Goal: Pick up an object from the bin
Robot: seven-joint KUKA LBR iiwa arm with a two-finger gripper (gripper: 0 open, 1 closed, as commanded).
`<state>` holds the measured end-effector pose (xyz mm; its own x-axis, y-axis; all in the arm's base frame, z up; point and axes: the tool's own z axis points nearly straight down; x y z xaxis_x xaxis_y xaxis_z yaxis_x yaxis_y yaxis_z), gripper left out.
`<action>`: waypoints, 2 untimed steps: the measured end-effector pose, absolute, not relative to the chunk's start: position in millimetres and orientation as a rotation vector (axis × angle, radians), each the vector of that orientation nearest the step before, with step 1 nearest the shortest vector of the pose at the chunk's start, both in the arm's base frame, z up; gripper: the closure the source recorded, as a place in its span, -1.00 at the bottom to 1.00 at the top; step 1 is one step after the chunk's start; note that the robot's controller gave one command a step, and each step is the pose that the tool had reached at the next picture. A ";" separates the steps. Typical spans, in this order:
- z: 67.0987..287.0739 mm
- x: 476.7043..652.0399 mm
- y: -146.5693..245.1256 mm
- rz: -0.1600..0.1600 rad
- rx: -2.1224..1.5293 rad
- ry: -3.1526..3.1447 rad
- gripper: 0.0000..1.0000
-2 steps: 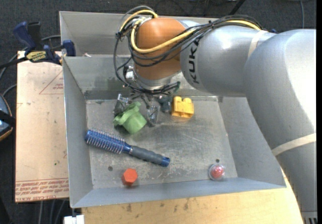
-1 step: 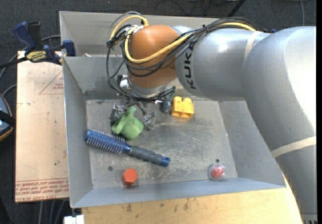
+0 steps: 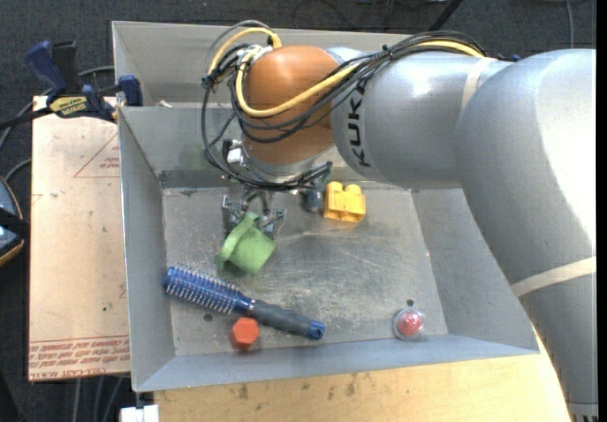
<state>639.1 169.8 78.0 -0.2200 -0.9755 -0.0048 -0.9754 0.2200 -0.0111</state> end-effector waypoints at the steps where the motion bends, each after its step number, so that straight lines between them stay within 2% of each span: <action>1: 117.5 640.8 171.1 -0.002 -1.952 2.451 1.00; 2: 186.3 642.8 172.4 -0.004 -1.946 2.453 1.00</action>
Offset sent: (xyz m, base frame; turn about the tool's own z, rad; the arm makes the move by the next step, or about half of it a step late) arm 0.0001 0.0000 0.0363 0.0000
